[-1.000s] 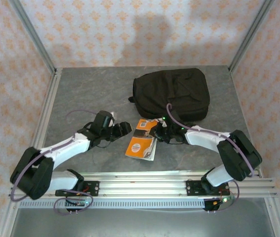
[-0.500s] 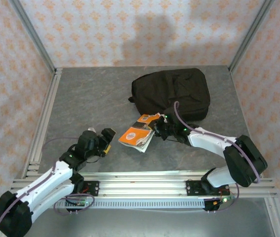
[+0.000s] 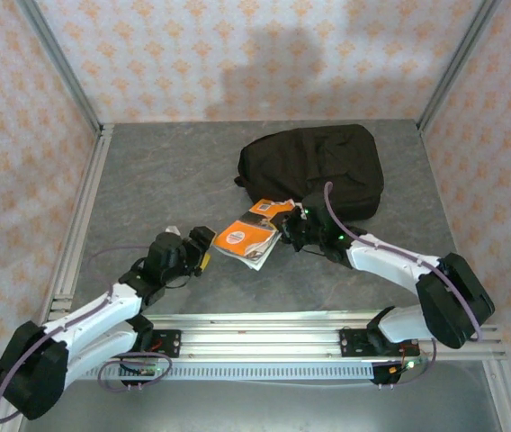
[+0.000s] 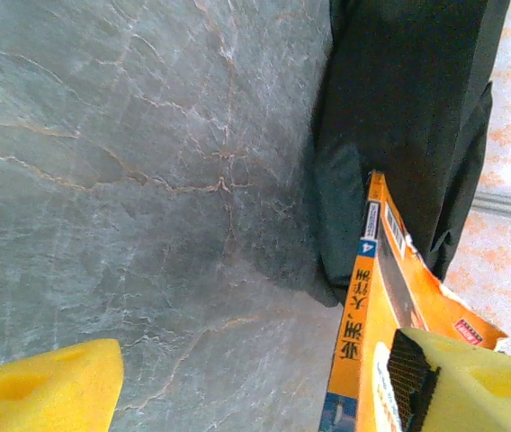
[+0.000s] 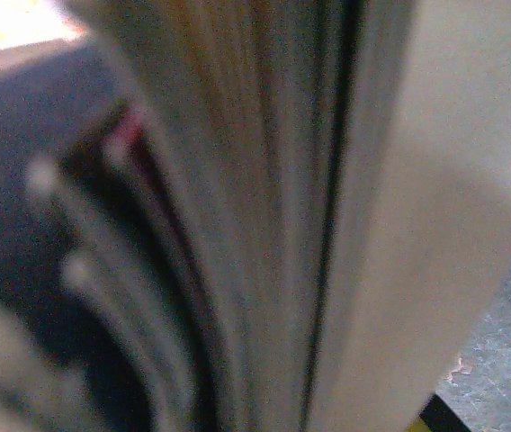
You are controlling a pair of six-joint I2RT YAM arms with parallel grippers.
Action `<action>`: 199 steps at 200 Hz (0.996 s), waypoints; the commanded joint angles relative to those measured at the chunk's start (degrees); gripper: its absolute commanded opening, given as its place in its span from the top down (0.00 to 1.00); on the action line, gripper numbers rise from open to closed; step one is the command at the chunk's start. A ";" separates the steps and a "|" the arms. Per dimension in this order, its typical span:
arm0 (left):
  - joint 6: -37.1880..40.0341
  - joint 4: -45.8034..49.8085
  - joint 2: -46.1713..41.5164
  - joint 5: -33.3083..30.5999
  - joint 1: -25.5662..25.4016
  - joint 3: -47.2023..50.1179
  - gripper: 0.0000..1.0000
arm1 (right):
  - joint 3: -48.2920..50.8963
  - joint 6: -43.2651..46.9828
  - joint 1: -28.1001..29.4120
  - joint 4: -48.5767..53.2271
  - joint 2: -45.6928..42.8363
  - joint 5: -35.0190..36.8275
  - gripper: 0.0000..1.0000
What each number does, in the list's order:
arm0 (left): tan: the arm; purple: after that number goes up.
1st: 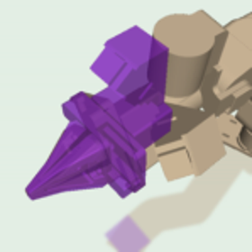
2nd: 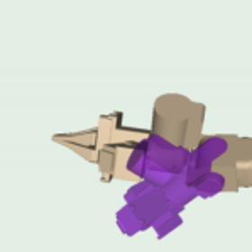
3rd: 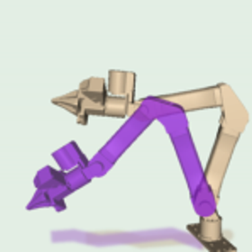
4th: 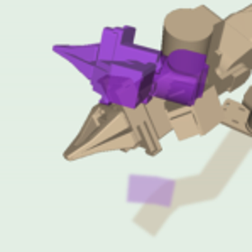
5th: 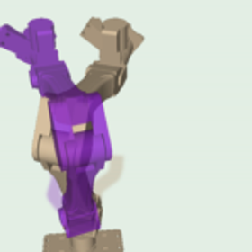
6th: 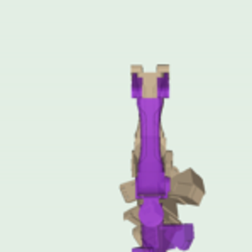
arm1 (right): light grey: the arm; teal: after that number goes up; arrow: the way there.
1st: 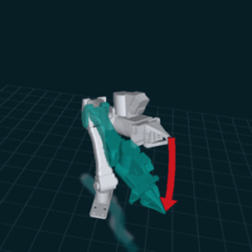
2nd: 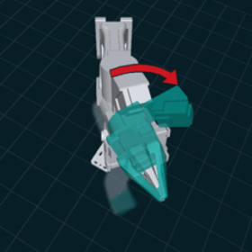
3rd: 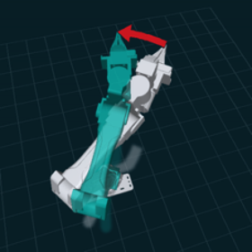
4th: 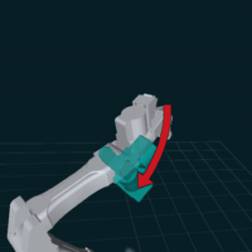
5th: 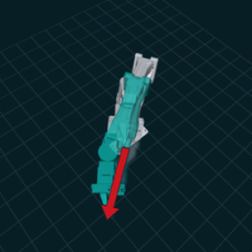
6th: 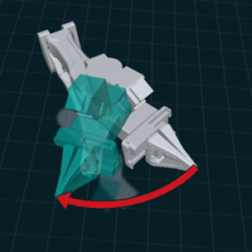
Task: Pack the student bag
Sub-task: Rotate the book.
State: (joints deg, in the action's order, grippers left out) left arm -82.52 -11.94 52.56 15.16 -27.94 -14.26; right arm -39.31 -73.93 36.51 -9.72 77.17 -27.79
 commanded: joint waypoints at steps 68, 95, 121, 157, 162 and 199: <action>2.00 -6.52 0.82 -4.01 -3.33 -4.41 0.64 | -1.25 -2.01 2.31 -10.94 0.49 1.09 0.84; 3.24 -2.96 -2.78 -6.07 -3.26 -5.46 0.88 | 0.08 -1.78 2.34 -9.84 -0.37 2.75 0.84; 6.82 4.59 -9.34 -10.46 -3.04 -7.84 1.00 | 0.46 -0.52 2.34 -6.38 -1.27 4.45 0.67; 14.82 12.20 -12.83 -11.52 -2.29 -13.63 1.00 | -3.01 8.74 2.34 6.30 -2.71 7.98 0.28; 17.10 13.92 -12.63 -11.15 -2.29 -15.23 1.00 | -4.25 11.46 2.26 9.93 -3.03 9.05 0.25; 37.38 24.57 -9.76 -4.93 -2.29 -26.26 1.00 | -9.95 37.65 1.98 25.77 -7.70 18.36 0.14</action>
State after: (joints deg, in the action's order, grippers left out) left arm -61.67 6.26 42.37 6.66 -30.61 -32.88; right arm -45.41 -56.93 38.89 4.01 74.37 -18.72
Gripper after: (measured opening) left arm 0.107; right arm 0.852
